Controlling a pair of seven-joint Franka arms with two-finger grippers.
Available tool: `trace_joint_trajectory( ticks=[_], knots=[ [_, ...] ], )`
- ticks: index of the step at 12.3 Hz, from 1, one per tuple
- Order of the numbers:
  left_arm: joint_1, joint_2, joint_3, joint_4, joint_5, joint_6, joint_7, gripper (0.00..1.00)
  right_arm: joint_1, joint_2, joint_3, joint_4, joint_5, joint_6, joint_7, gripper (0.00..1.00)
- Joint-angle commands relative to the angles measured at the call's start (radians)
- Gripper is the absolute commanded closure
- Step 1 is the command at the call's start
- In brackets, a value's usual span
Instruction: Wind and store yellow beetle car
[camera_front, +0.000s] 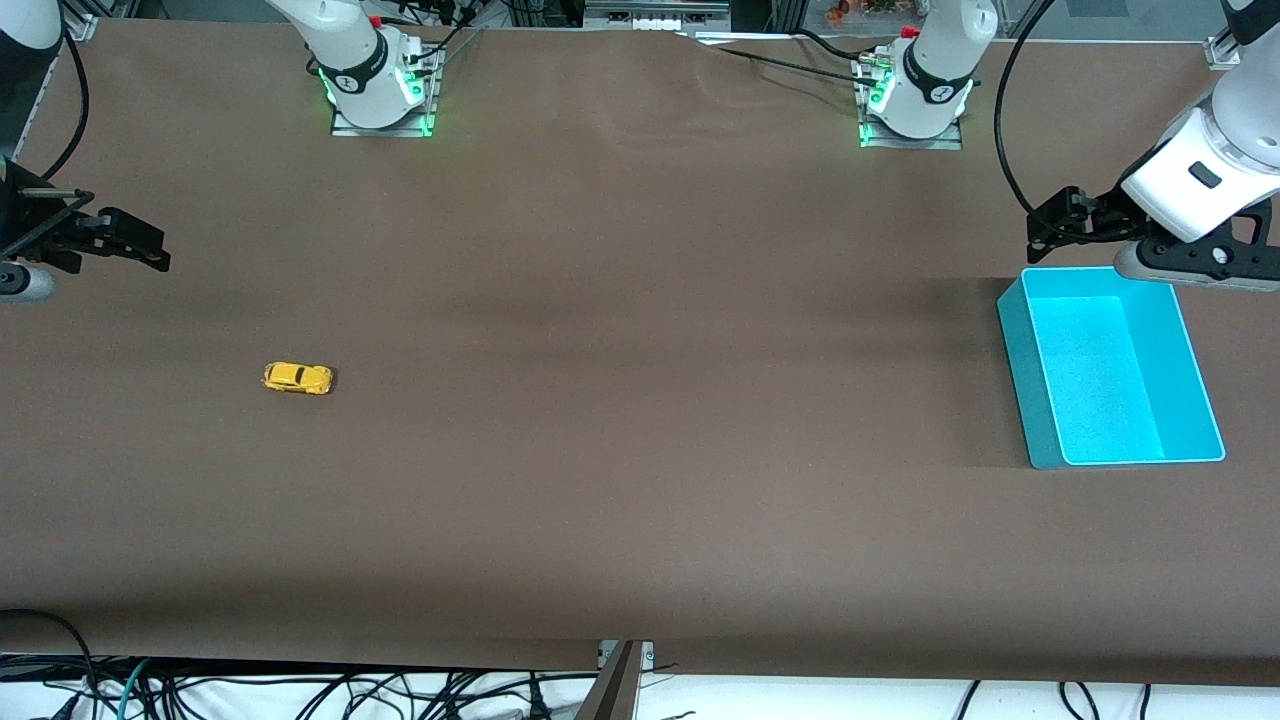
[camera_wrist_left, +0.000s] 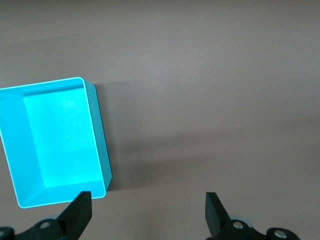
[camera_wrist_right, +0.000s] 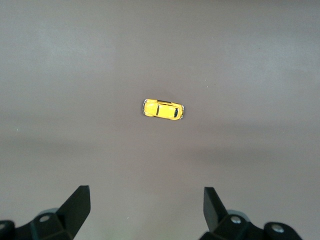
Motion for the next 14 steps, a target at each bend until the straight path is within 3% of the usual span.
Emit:
trace_joint_trajectory(
  ticks=[1, 14],
  knots=[
    [0.001, 0.013, -0.004, 0.031, 0.007, -0.019, -0.001, 0.0, -0.003, -0.001, 0.001, 0.01, 0.01, -0.01, 0.017, 0.0],
    [0.001, 0.013, -0.004, 0.031, 0.007, -0.019, -0.002, 0.0, 0.0, 0.054, 0.004, 0.012, -0.006, -0.026, 0.002, 0.0]
  ],
)
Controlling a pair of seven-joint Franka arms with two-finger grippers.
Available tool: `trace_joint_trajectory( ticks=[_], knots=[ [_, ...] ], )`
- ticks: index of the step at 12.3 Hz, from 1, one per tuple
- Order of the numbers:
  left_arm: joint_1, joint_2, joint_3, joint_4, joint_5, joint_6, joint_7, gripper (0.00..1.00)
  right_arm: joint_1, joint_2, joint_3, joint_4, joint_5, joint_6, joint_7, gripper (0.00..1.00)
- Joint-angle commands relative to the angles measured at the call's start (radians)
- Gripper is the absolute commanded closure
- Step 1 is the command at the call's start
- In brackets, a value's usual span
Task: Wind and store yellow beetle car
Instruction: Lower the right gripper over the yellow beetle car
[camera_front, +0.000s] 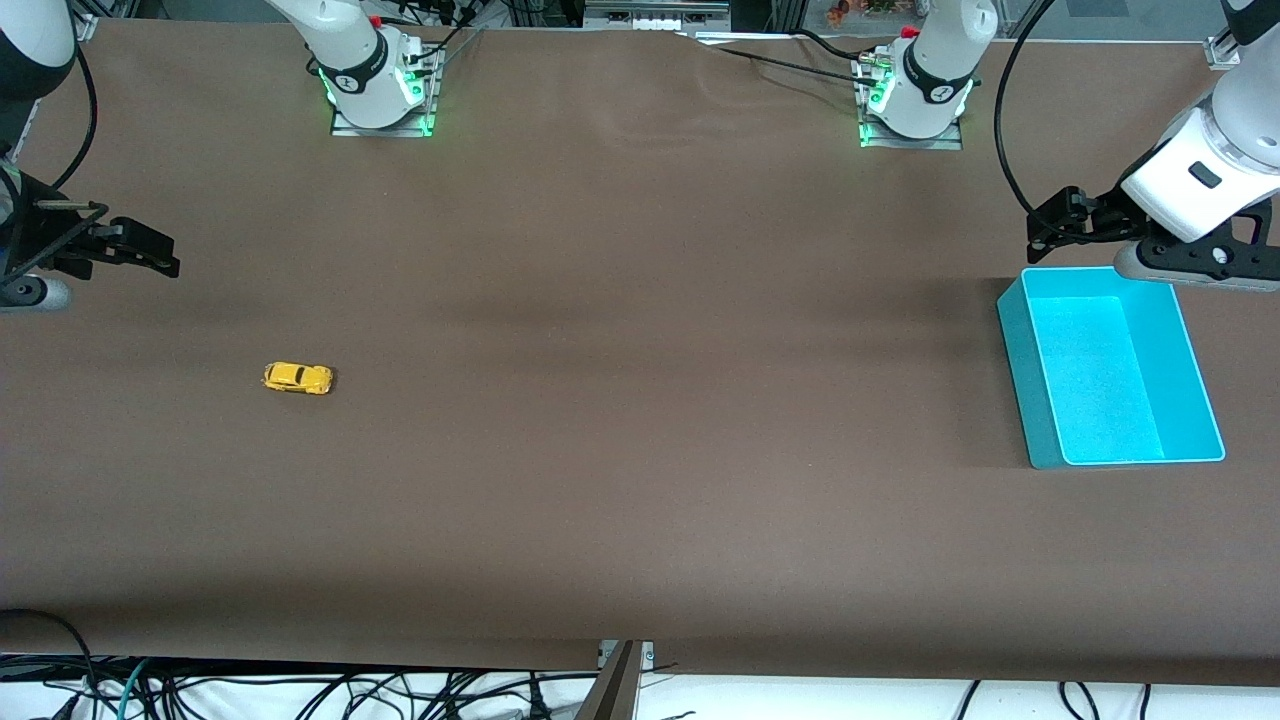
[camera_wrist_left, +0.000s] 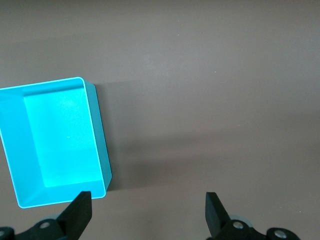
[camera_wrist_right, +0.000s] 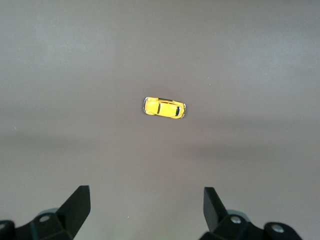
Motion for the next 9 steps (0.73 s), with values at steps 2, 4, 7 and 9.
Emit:
trace_joint_trajectory(
  ticks=[2, 4, 7, 9],
  knots=[
    [-0.001, 0.013, -0.004, 0.032, 0.007, -0.019, -0.002, 0.0, -0.003, 0.037, 0.0, 0.011, -0.013, -0.028, -0.002, 0.0],
    [0.001, 0.014, -0.004, 0.032, 0.006, -0.019, -0.004, 0.0, -0.004, 0.075, 0.0, 0.008, -0.04, -0.02, -0.156, 0.0],
    [0.001, 0.013, -0.004, 0.031, 0.006, -0.02, 0.001, 0.0, -0.008, 0.137, 0.0, -0.024, -0.044, 0.032, -0.365, 0.0],
    [0.001, 0.013, -0.004, 0.031, 0.006, -0.022, -0.001, 0.0, -0.008, 0.143, -0.001, -0.086, -0.044, 0.125, -0.542, 0.0]
  ],
)
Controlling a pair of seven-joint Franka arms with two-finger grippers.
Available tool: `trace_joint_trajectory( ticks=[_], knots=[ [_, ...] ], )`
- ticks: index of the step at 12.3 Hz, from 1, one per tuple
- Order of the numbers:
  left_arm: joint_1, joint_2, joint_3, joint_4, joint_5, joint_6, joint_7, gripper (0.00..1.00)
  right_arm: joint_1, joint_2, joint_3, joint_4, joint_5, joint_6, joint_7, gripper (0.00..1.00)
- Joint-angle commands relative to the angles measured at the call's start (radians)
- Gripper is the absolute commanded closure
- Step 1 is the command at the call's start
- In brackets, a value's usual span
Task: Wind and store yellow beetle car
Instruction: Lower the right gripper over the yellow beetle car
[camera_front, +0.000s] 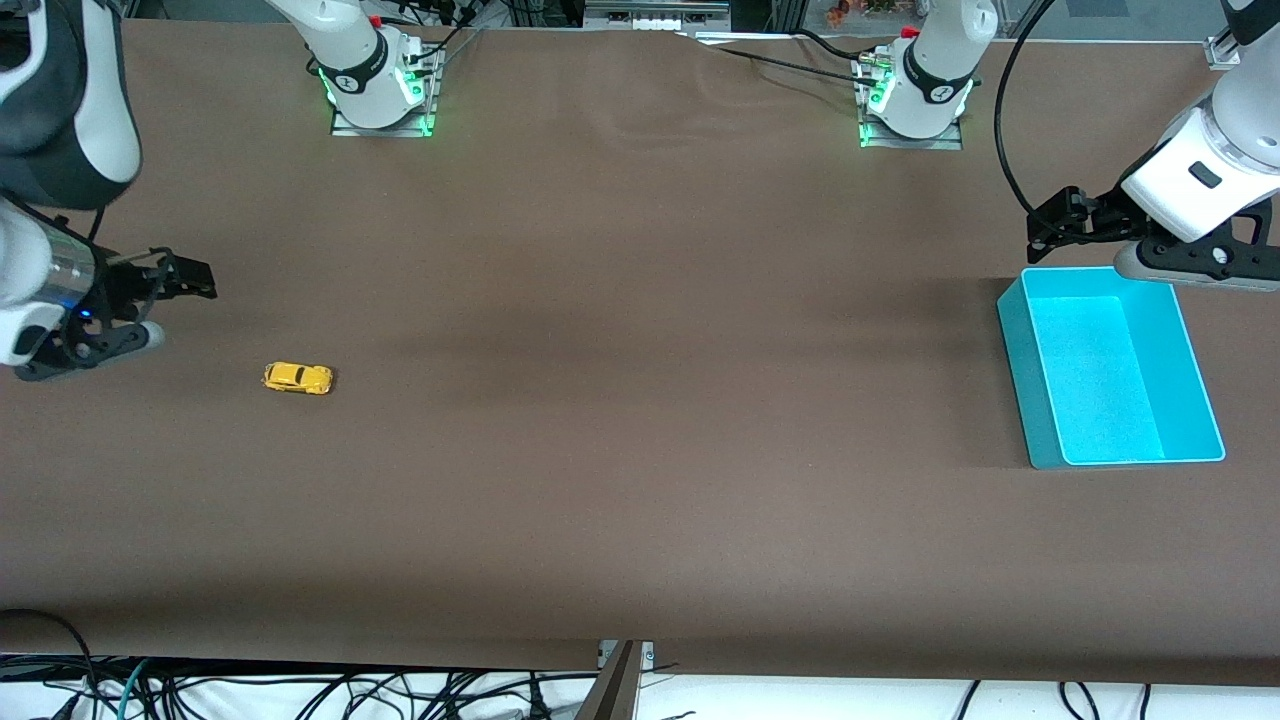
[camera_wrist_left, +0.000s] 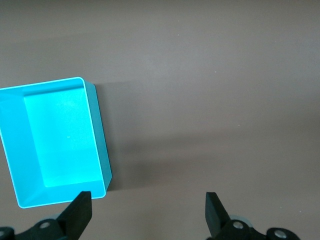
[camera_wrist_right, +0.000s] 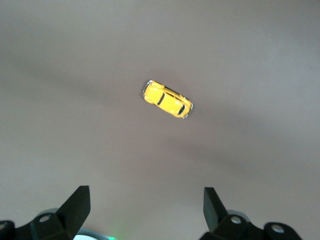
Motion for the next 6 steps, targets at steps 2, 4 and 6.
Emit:
trace_joint_trajectory(
  ticks=[2, 4, 6],
  knots=[
    [0.001, 0.013, -0.004, 0.031, 0.006, -0.022, 0.001, 0.0, -0.006, -0.008, 0.001, -0.138, -0.01, 0.153, -0.264, 0.0],
    [0.001, 0.013, -0.004, 0.031, 0.006, -0.022, 0.001, 0.0, -0.01, -0.008, -0.004, -0.243, -0.009, 0.288, -0.399, 0.0],
    [0.001, 0.013, -0.004, 0.031, 0.006, -0.022, 0.001, 0.0, -0.012, -0.008, -0.004, -0.343, -0.009, 0.406, -0.48, 0.0]
  ],
)
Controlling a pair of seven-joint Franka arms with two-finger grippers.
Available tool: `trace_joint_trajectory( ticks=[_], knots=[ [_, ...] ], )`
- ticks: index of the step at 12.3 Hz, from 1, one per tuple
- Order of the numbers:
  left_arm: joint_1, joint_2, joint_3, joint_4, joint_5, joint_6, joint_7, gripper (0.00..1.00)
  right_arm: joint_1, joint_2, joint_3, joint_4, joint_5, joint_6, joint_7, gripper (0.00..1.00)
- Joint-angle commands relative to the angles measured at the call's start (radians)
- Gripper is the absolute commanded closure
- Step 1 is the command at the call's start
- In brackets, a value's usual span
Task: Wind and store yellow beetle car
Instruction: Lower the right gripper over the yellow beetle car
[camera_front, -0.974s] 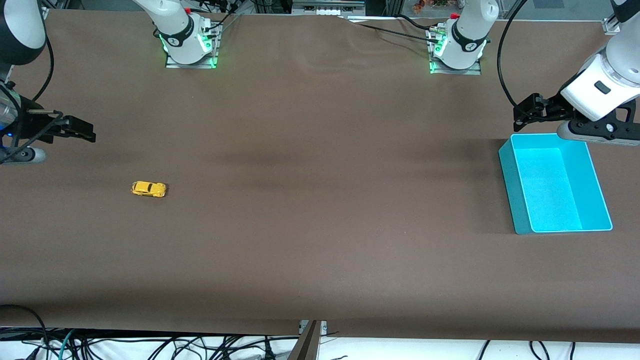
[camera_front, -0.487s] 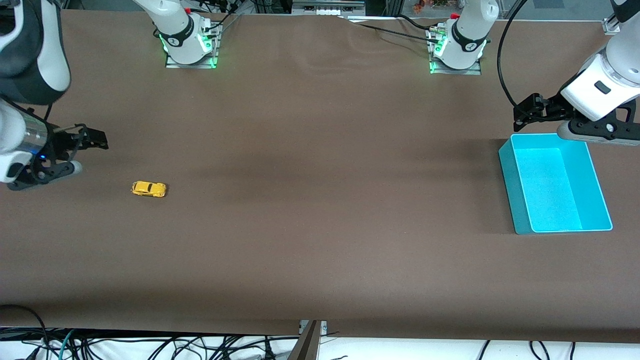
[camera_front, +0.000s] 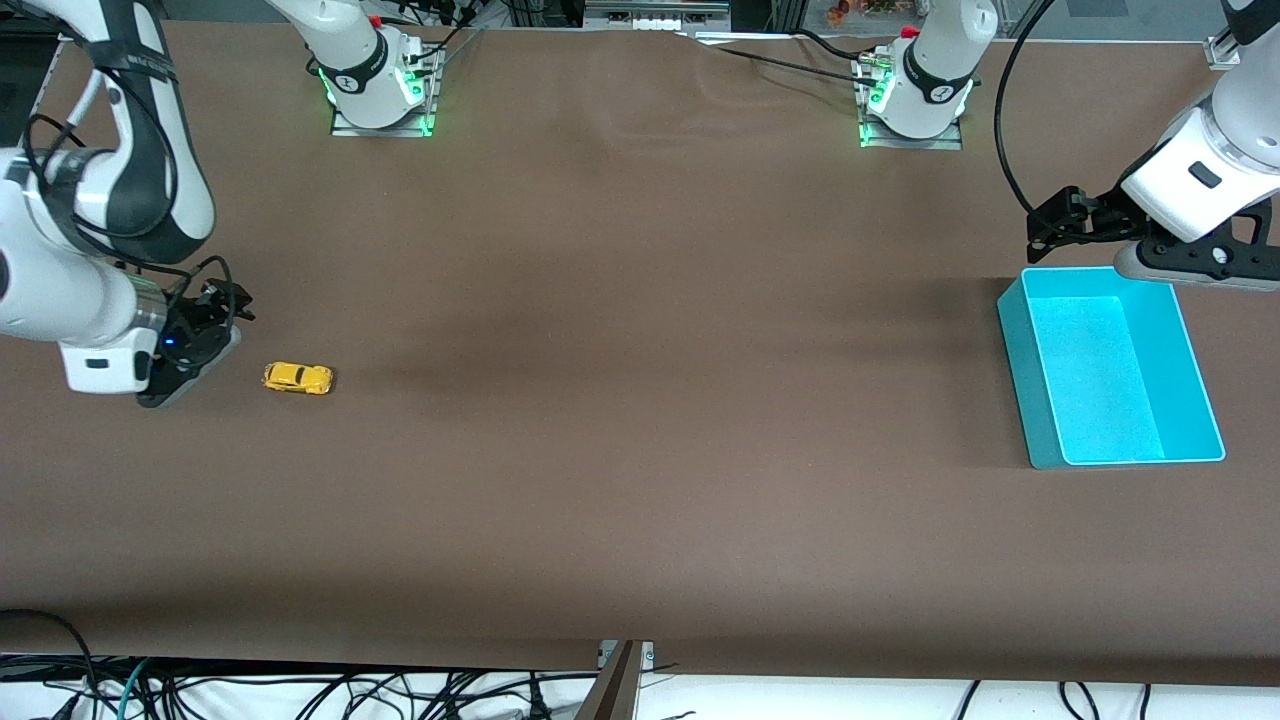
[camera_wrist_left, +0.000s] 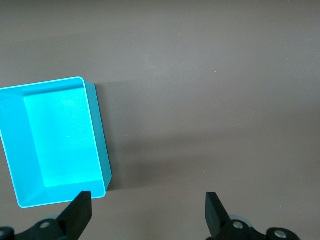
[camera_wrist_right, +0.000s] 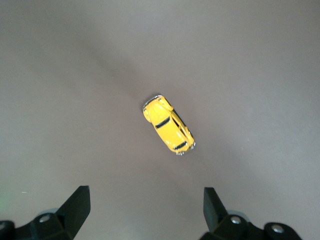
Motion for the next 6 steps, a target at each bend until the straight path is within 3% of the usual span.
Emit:
trace_joint_trajectory(
  ticks=[1, 6],
  knots=[
    [0.001, 0.013, -0.004, 0.031, 0.006, -0.021, 0.001, 0.0, -0.006, -0.029, 0.004, -0.137, -0.008, 0.147, -0.117, 0.0],
    [0.001, 0.013, -0.004, 0.031, 0.006, -0.027, 0.001, 0.0, -0.008, -0.021, 0.004, -0.331, -0.008, 0.472, -0.308, 0.0]
  ],
)
